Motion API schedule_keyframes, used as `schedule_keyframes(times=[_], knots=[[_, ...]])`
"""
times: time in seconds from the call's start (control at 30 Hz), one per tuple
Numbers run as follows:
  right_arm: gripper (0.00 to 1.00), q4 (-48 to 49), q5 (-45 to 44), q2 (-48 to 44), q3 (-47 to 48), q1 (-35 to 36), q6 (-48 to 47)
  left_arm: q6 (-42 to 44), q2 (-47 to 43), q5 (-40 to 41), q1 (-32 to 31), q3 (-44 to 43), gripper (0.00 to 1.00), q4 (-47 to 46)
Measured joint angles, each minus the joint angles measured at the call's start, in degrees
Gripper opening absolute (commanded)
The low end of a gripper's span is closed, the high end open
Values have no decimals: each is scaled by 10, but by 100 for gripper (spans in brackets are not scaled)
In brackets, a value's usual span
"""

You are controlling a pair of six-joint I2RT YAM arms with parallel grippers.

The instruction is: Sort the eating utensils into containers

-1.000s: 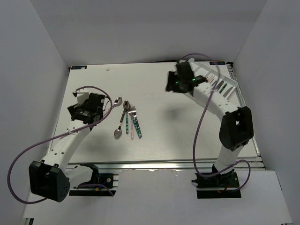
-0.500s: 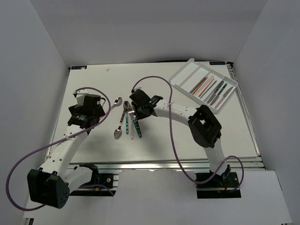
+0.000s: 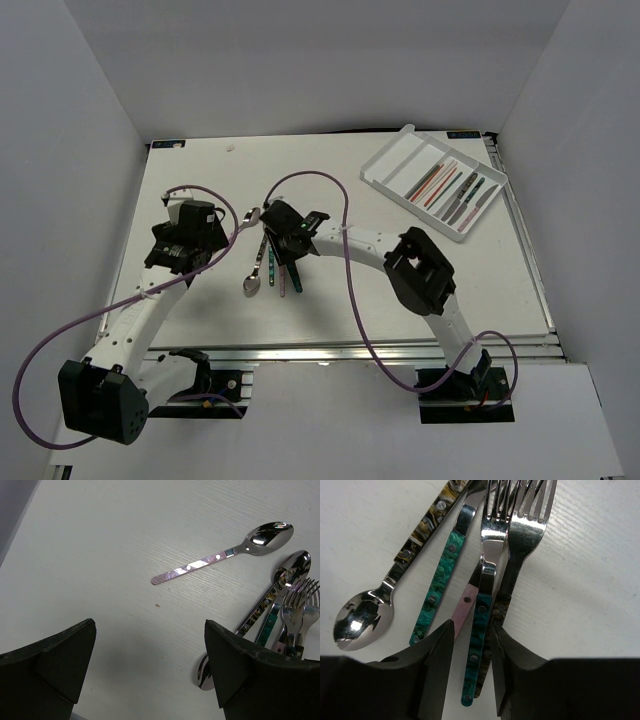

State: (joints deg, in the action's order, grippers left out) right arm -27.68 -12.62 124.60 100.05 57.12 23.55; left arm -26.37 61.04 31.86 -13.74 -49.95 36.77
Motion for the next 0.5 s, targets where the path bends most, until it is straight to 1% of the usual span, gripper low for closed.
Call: schedule_keyframes(times=[0.07, 0.17, 0.2, 0.37, 0.5], knots=[[40, -4, 2, 9, 2, 0, 0, 0, 0, -3, 0, 0, 98, 0], [35, -10, 1, 26, 9, 0, 0, 2, 0, -8, 0, 2, 98, -1], [32, -10, -1, 31, 12, 0, 0, 2, 0, -9, 0, 3, 98, -2], [22, -12, -1, 33, 19, 2, -1, 4, 1, -14, 0, 5, 98, -5], [22, -14, -10, 35, 20, 3, 0, 5, 3, -17, 0, 5, 98, -10]])
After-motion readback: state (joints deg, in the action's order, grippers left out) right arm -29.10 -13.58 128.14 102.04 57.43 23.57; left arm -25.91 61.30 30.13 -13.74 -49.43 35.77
